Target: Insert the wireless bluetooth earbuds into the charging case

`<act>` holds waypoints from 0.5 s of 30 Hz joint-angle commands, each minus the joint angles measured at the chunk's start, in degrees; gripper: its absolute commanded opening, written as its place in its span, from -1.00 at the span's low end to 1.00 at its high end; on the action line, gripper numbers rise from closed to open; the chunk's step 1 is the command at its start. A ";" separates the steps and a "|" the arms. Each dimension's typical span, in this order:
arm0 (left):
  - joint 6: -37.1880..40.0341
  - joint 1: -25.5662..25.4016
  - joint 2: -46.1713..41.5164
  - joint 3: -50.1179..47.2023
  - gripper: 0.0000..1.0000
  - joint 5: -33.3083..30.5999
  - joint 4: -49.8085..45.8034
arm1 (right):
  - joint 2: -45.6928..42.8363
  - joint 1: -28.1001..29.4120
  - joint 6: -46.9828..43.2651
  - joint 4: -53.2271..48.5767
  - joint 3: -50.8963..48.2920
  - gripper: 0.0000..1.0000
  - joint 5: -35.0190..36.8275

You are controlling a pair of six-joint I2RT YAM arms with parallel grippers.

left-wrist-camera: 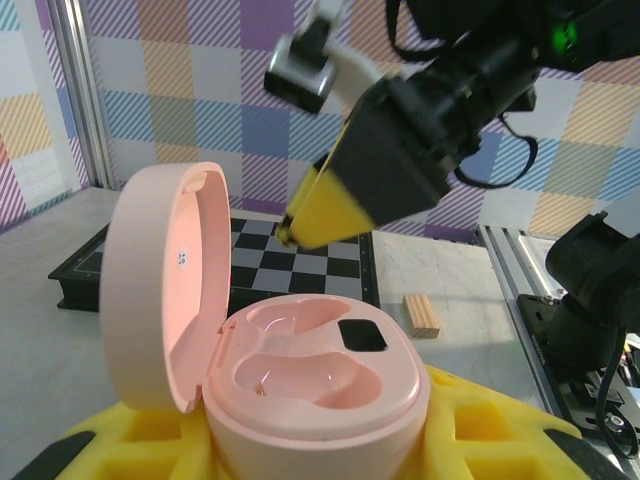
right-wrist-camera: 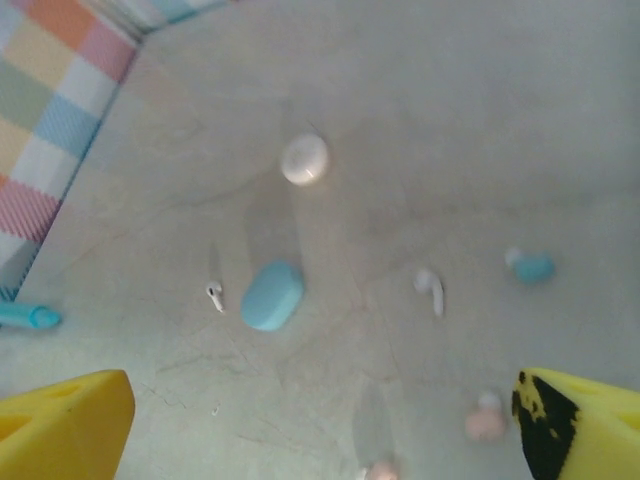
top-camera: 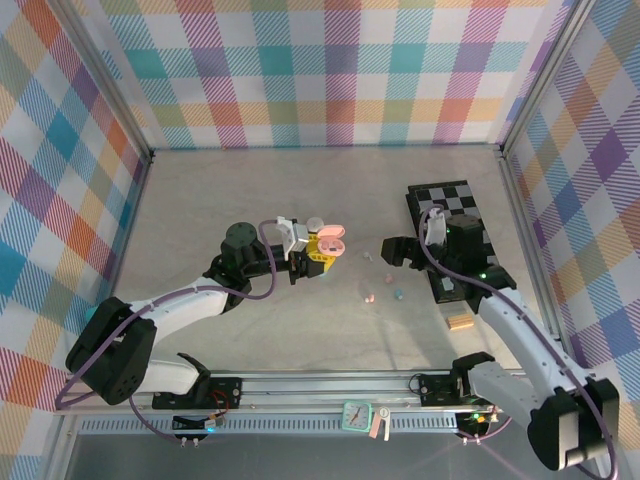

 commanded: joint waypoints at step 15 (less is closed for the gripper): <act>-3.18 0.96 0.41 0.70 -0.40 2.78 7.65 | 16.21 8.61 29.27 6.83 -8.12 0.22 -0.25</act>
